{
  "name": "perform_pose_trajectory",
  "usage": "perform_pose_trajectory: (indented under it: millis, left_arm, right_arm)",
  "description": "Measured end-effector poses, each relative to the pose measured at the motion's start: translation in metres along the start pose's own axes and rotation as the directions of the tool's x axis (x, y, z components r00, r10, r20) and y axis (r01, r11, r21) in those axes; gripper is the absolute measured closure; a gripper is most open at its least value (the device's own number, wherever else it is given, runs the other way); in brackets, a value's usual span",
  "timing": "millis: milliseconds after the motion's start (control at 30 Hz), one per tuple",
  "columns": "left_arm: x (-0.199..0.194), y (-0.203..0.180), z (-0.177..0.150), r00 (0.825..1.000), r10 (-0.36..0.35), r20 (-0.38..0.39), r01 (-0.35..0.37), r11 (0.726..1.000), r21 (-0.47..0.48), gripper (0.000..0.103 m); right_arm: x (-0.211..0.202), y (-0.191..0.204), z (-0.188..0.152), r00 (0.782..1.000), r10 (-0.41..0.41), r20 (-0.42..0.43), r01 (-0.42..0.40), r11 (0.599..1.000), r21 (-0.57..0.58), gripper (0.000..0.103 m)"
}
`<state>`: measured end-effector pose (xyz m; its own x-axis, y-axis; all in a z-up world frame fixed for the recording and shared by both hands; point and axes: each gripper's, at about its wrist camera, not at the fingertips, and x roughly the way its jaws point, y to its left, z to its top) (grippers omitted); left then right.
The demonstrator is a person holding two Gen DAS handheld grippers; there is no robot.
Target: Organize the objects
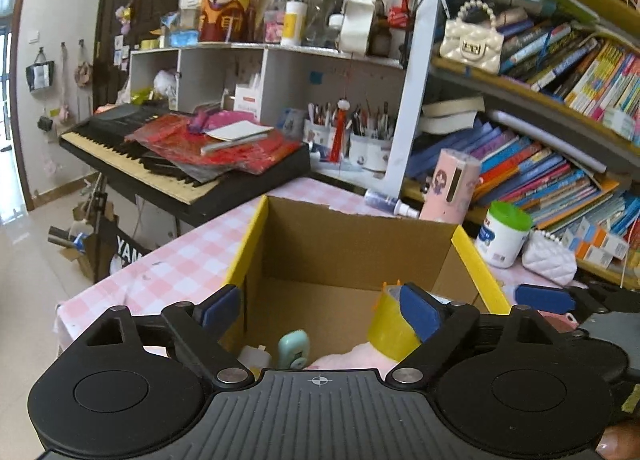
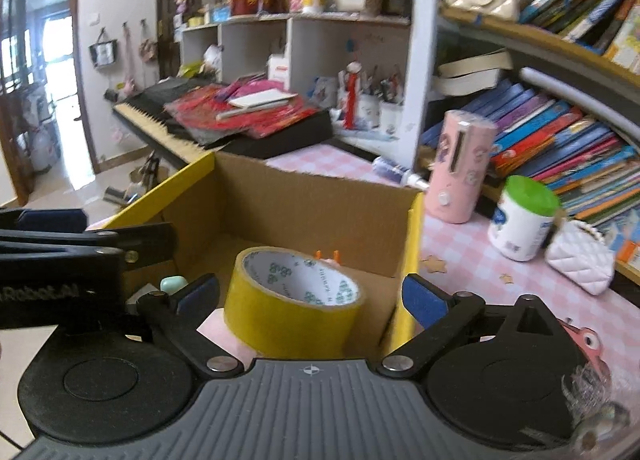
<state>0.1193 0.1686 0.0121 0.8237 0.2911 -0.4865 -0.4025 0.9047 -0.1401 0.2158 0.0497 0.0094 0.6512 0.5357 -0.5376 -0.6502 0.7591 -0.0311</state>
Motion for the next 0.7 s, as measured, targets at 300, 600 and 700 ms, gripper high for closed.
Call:
perform_pose_trajectory:
  millis: [300,600,700]
  left_arm:
    - [-0.028,0.008,-0.011,0.999,-0.031,0.017,0.031,0.999,-0.011,0.013]
    - [-0.052,0.012,-0.029,0.998,-0.065,-0.008,0.065,0.997,0.036,0.013]
    - [-0.061,0.013,-0.037,0.997,-0.067,-0.023,0.068,0.996,0.058,0.013]
  right_arm:
    - [-0.043,0.0,-0.013,0.99,-0.137,0.042,0.134,0.989,0.06,0.005]
    - [-0.073,0.015,-0.036,0.971,-0.241,0.01,0.238,0.965,0.109,0.004]
    - [-0.081,0.024,-0.047,0.962,-0.272,-0.015,0.272,0.956,0.11,0.004]
